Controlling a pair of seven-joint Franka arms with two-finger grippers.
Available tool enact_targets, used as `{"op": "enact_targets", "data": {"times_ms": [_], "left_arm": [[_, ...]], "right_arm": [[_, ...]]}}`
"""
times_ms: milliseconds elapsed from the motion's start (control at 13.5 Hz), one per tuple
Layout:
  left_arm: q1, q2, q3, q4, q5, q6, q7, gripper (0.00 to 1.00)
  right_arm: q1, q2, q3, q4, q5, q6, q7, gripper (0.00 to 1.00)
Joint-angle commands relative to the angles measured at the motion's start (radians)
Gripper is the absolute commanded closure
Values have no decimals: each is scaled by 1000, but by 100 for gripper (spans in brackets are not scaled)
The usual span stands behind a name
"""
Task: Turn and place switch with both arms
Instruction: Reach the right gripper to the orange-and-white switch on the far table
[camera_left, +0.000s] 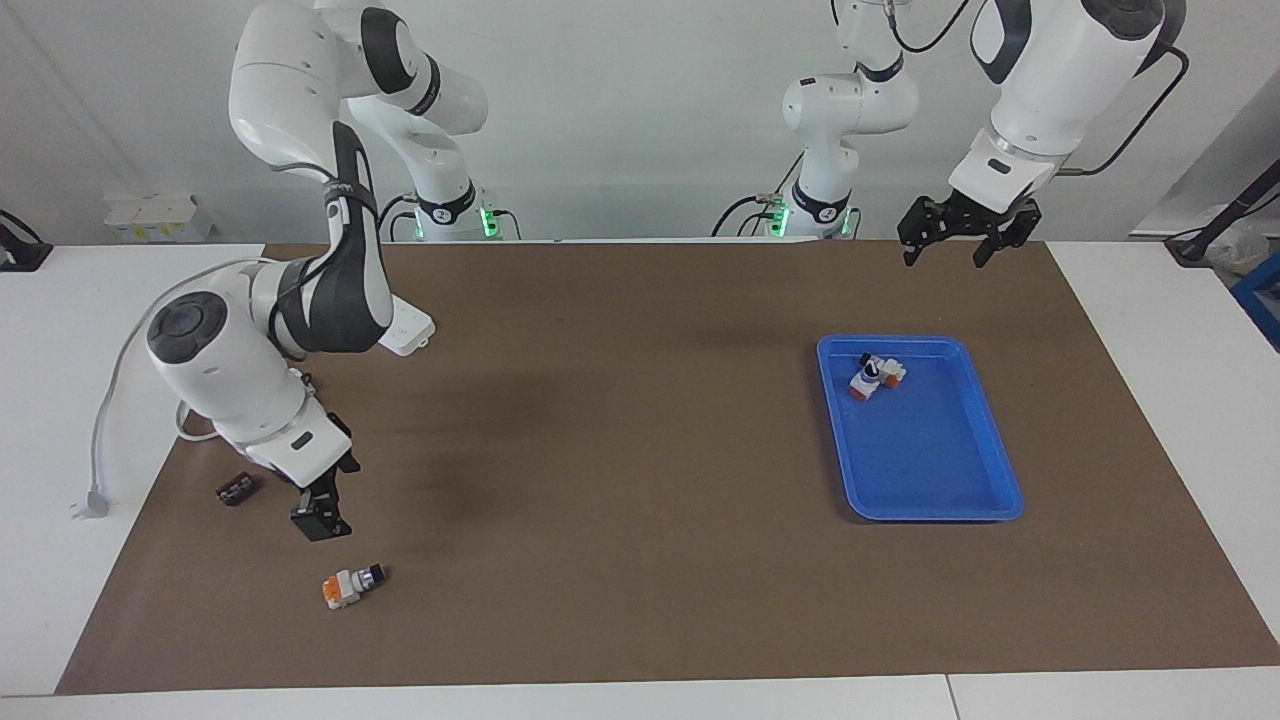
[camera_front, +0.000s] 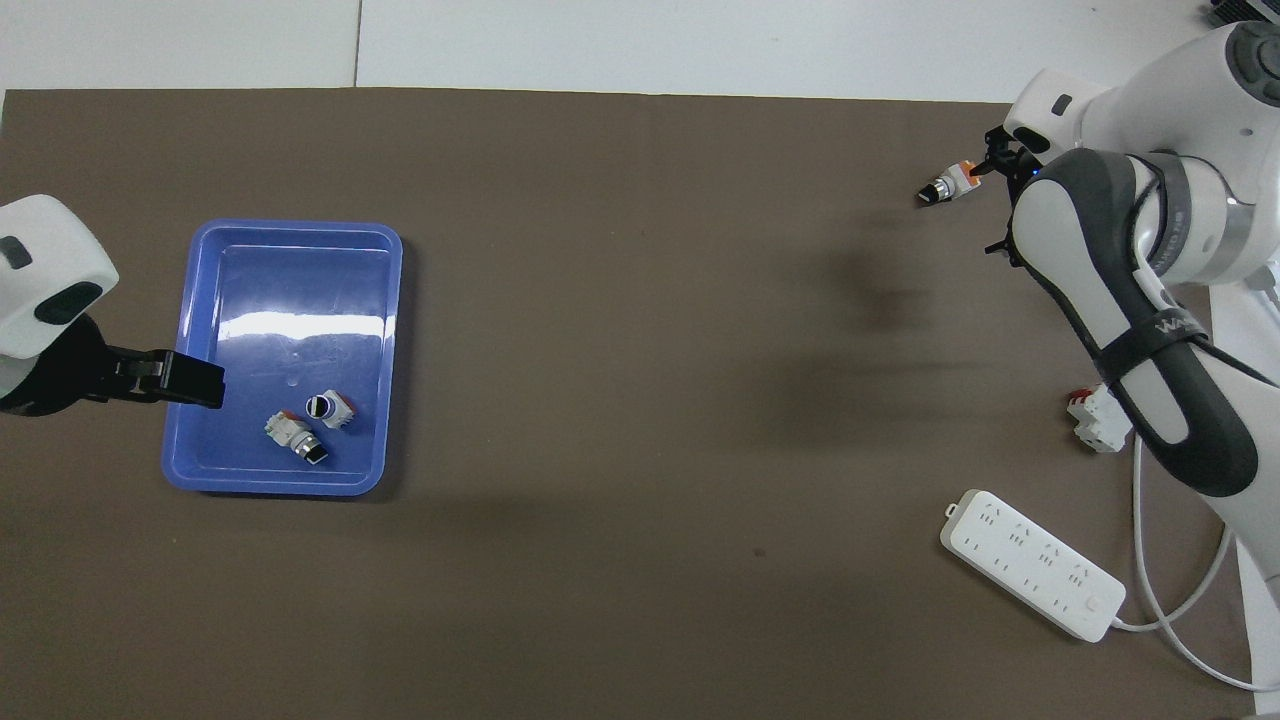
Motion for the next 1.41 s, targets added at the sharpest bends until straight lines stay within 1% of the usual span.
{"op": "enact_targets", "data": {"times_ms": [0, 74, 148, 223, 371, 520, 668, 816, 1188, 1336], "left_arm": [[-7, -39, 8, -45, 13, 31, 33, 0], [-7, -39, 8, -48, 13, 29, 35, 0], [-7, -40, 8, -49, 13, 29, 35, 0], [-7, -40, 8, -49, 13, 29, 35, 0], [-7, -40, 6, -49, 13, 28, 35, 0], [-7, -48, 8, -60, 13, 29, 33, 0], [-7, -48, 8, -65, 13, 31, 35, 0], [-7, -50, 8, -66, 13, 31, 33, 0], [-2, -63, 8, -92, 13, 41, 33, 0], [-1, -65, 8, -97, 13, 43, 33, 0]], "right_arm": [[-95, 118, 195, 133, -215, -46, -62, 2], [-135, 150, 258, 150, -256, -55, -74, 2], [-159, 173, 294, 165, -290, -58, -95, 2], [-162, 187, 308, 172, -330, -60, -109, 2], [-172, 219, 314, 179, -353, -58, -114, 2], [-172, 233, 314, 178, -407, -40, -114, 1], [-175, 235, 314, 166, -416, 24, -114, 1], [-175, 235, 314, 146, -454, 93, -112, 1], [-184, 262, 314, 136, -481, 172, -103, 1], [-192, 285, 314, 127, -476, 201, -91, 1]]}}
